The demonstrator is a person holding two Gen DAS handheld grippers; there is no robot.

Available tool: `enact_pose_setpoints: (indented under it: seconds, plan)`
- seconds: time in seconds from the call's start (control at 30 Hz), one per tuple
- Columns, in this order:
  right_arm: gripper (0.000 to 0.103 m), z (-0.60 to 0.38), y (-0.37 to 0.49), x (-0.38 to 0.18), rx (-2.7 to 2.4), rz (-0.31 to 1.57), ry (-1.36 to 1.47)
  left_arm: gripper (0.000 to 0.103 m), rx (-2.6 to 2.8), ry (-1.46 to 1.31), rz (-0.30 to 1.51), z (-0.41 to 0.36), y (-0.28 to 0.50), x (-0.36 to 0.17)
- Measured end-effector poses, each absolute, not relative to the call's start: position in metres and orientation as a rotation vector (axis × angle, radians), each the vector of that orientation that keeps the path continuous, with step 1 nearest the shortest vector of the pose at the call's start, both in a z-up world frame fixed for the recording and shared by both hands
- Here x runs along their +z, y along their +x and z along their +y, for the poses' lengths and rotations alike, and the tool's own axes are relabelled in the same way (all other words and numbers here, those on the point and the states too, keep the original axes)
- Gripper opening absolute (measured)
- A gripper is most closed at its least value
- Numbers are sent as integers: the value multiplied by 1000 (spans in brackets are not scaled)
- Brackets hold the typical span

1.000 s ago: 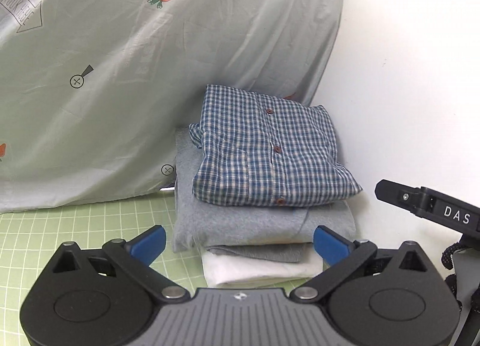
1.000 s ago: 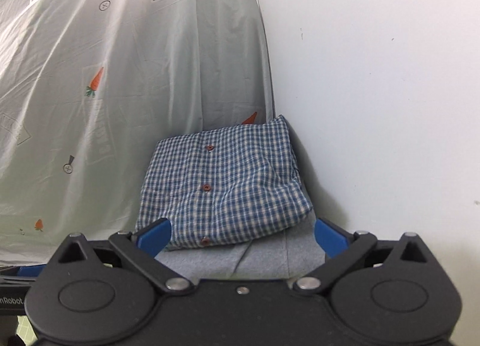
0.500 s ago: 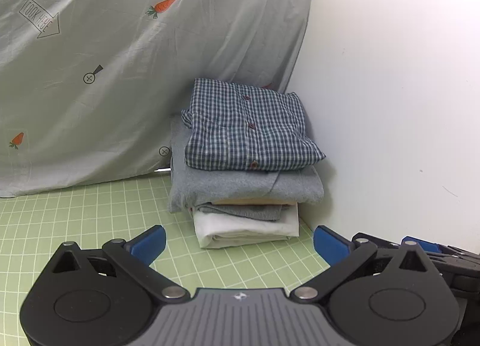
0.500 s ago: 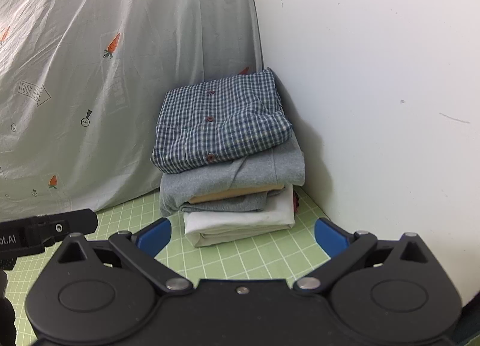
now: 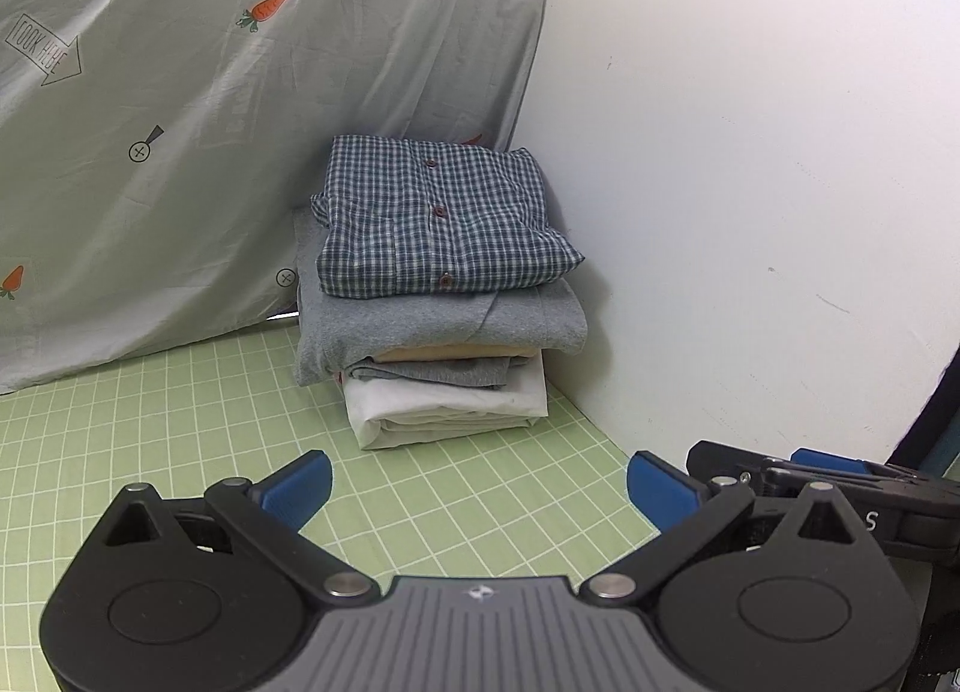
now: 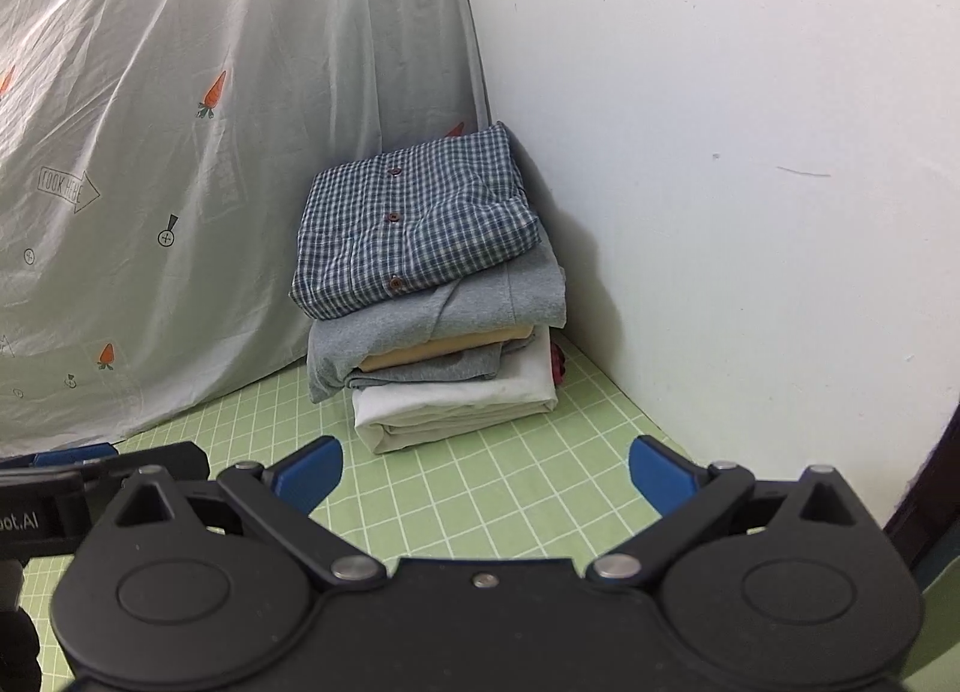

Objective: Fold clothes

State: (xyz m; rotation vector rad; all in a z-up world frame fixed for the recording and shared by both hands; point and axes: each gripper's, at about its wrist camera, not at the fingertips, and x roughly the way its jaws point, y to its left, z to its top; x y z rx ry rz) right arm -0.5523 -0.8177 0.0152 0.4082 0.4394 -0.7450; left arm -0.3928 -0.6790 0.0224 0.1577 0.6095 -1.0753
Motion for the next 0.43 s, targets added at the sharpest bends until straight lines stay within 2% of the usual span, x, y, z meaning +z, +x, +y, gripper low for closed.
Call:
enact_pose_setpoints:
  seconds: [0.43]
  plan:
    - [103, -809, -571, 20, -761, 410, 399, 103, -1081, 154, 598, -673, -406, 22]
